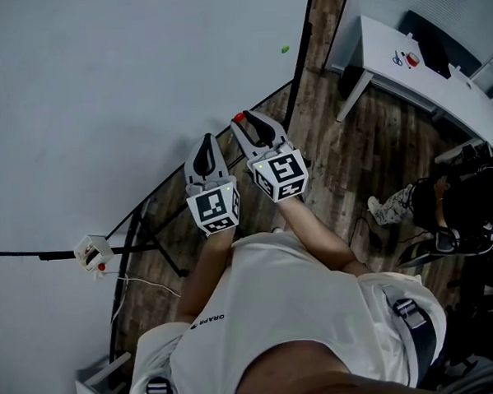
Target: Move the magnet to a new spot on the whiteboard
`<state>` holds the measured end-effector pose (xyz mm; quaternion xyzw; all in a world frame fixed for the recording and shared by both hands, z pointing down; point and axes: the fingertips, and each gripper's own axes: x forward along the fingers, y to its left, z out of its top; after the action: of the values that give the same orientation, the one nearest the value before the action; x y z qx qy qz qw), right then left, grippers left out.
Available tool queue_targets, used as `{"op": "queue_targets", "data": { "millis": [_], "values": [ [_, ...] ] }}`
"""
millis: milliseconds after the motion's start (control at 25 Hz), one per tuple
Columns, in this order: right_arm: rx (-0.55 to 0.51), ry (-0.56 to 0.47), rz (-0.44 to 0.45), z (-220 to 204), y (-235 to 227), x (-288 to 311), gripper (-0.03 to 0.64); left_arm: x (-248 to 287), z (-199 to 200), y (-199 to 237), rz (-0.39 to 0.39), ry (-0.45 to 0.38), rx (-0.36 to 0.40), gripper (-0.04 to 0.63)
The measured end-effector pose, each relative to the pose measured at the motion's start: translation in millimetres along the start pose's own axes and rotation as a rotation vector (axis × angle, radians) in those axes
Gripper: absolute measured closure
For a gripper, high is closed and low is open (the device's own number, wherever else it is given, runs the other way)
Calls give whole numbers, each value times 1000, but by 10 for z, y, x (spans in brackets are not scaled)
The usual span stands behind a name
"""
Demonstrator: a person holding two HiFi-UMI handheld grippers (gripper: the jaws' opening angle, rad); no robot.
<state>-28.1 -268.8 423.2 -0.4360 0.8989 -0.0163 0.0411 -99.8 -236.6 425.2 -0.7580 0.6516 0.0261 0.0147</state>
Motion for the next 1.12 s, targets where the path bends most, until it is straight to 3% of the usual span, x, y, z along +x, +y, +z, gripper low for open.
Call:
{"op": "queue_targets", "data": {
  "millis": [1120],
  "values": [
    [-10,5,41,99,-3,373,486,-69,-29,30,13,3,-9,594]
  ]
}}
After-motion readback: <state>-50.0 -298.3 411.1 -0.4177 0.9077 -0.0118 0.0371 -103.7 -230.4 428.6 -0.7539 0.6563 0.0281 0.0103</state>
